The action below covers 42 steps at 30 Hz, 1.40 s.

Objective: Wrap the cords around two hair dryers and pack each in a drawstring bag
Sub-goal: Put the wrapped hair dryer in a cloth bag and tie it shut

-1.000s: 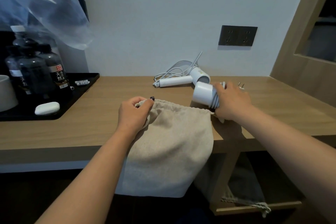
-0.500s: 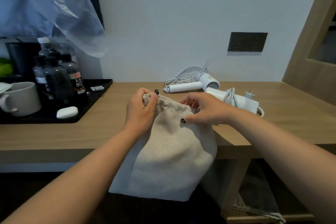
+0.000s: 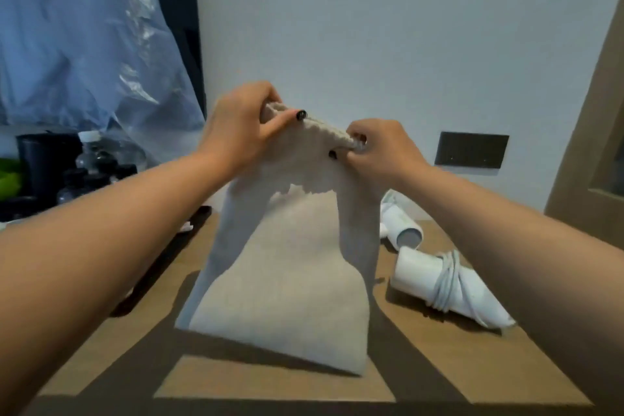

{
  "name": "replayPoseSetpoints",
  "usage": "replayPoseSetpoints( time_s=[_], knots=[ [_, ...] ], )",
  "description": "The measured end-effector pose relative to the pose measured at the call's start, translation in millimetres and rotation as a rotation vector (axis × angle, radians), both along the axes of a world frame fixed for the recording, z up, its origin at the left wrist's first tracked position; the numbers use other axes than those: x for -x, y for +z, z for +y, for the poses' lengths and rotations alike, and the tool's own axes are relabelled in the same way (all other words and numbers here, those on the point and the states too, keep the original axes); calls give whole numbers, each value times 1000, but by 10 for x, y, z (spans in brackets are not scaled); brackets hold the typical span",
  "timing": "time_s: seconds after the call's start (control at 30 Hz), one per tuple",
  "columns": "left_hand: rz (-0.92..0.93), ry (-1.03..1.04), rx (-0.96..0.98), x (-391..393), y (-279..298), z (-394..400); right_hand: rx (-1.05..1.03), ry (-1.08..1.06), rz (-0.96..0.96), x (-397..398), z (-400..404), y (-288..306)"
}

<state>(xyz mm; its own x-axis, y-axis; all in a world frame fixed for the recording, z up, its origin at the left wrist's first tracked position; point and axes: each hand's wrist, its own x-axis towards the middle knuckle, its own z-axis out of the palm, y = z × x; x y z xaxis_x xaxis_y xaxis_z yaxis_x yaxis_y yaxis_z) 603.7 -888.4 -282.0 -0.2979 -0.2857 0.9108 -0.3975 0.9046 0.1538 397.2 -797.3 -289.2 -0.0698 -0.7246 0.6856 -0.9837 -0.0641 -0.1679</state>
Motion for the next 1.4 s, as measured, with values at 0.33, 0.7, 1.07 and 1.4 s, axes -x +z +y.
replayPoseSetpoints(
  time_s=[0.33, 0.7, 1.07, 1.4],
  knots=[
    [86, 44, 258, -398, 87, 219, 285, 244, 125, -287, 211, 202],
    [-268, -61, -511, -564, -2040, 736, -399, 146, 180, -458, 638, -1690],
    [-752, 26, -713, -255, -2207, 548, -622, 76, 12, -373, 560, -2001],
    [-485, 95, -746, -30, -2119, 170, -500, 59, -87, -157, -111, -2062]
  ],
)
